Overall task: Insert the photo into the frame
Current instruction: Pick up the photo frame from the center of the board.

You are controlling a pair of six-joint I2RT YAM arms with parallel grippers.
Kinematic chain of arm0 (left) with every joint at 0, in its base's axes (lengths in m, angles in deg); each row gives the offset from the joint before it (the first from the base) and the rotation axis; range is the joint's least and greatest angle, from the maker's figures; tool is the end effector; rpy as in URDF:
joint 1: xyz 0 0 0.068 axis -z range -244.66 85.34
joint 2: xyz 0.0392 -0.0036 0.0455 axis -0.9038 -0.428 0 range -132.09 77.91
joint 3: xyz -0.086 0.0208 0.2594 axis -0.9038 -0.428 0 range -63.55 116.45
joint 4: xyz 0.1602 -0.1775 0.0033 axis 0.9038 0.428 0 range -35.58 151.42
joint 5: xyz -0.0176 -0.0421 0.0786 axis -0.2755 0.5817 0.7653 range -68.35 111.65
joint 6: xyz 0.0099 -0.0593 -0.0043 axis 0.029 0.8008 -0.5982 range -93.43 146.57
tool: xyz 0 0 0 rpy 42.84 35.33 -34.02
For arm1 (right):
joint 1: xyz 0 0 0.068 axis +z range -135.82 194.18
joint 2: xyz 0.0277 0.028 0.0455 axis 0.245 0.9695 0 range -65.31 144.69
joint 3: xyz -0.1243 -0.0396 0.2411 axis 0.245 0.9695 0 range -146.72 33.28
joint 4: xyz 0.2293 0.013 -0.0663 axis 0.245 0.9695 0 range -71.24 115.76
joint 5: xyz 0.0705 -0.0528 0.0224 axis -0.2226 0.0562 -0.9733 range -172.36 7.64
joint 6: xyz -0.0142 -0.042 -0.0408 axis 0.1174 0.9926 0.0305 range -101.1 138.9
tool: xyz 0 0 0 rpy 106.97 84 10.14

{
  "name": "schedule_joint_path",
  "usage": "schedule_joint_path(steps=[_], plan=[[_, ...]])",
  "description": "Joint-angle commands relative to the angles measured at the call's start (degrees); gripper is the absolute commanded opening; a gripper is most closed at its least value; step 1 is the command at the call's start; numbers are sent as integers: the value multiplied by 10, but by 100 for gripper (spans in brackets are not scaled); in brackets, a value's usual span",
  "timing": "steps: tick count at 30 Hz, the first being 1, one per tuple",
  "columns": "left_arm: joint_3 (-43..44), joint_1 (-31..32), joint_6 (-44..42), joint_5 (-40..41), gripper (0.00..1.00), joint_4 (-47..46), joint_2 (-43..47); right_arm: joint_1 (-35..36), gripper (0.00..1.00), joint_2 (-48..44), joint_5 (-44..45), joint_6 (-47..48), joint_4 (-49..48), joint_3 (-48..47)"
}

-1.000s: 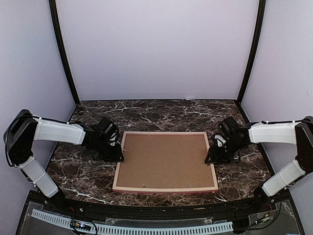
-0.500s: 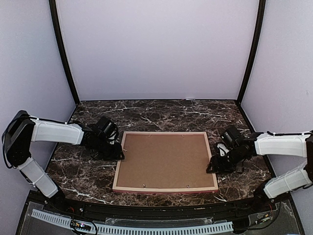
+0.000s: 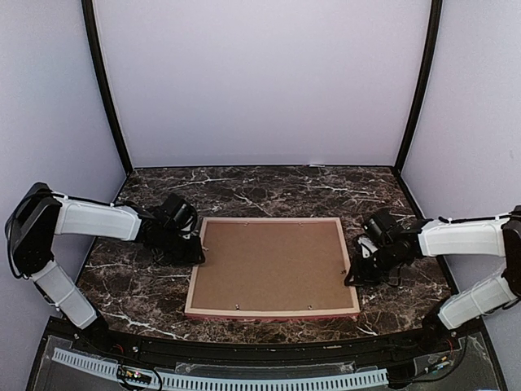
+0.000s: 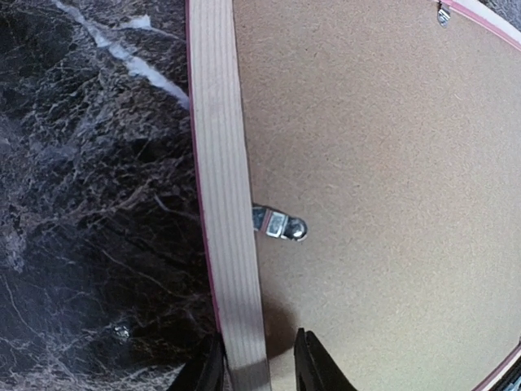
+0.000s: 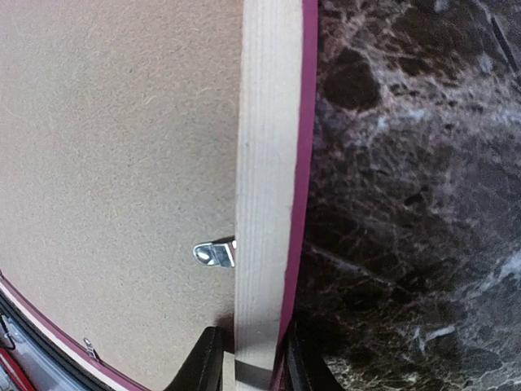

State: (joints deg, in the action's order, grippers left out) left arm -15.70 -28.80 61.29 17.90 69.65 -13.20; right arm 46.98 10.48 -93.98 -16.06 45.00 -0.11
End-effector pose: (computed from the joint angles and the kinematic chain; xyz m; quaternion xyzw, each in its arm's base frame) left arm 0.2326 -0.1717 0.1700 0.0185 0.9618 -0.1825 0.2033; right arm 0.1643 0.1166 0.1565 -0.0003 0.9778 0.1853 0.0976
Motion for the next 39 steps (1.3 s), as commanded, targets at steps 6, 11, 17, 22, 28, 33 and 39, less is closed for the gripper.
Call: schedule_joint_path(steps=[6,11,17,22,28,33,39], plan=[[46,-34,-31,23,32,-1,-34,2,19,107,70,16,-46,-50],[95,-46,-64,61,44,24,-30,-5,14,164,73,35,-54,-106],[89,-22,-112,79,70,20,37,-10,0,171,71,61,-14,-163],[80,65,-173,118,82,7,74,-20,0,158,38,71,18,-190],[77,194,-235,146,91,-8,81,-31,0,147,5,93,86,-249],[102,290,-288,200,98,-4,44,-38,0,144,-22,110,143,-297],[133,363,-341,256,99,5,-10,-41,0,138,-51,119,193,-331]])
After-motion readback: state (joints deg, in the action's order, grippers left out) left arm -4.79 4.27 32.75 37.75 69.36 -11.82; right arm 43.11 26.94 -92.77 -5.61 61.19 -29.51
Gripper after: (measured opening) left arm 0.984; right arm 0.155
